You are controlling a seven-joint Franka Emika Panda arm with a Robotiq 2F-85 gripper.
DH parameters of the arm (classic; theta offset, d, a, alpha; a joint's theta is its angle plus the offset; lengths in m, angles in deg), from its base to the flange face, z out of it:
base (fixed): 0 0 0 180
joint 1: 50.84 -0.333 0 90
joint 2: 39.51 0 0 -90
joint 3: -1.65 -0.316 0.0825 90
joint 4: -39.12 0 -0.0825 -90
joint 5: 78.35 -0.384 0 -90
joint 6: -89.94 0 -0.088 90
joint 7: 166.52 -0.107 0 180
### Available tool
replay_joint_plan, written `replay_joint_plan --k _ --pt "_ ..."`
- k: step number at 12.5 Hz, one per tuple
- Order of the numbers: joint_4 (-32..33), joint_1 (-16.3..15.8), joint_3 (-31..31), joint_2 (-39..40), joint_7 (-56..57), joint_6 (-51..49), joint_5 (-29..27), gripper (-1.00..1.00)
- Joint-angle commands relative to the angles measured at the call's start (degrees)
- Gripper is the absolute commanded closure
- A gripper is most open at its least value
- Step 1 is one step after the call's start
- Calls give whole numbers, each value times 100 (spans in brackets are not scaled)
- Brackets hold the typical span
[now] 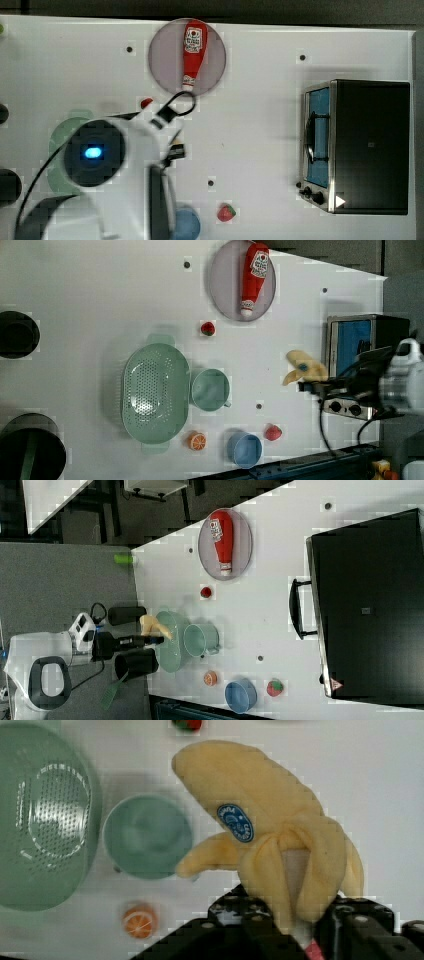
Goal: Pick Banana and place it in mug.
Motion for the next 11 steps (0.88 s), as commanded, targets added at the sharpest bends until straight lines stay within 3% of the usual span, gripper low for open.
replay_joint_plan --k 1,11 --pt "31 -31 -327 271 -1409 160 25 37" --pt "851 -39 -880 1703 -1881 2995 22 37"
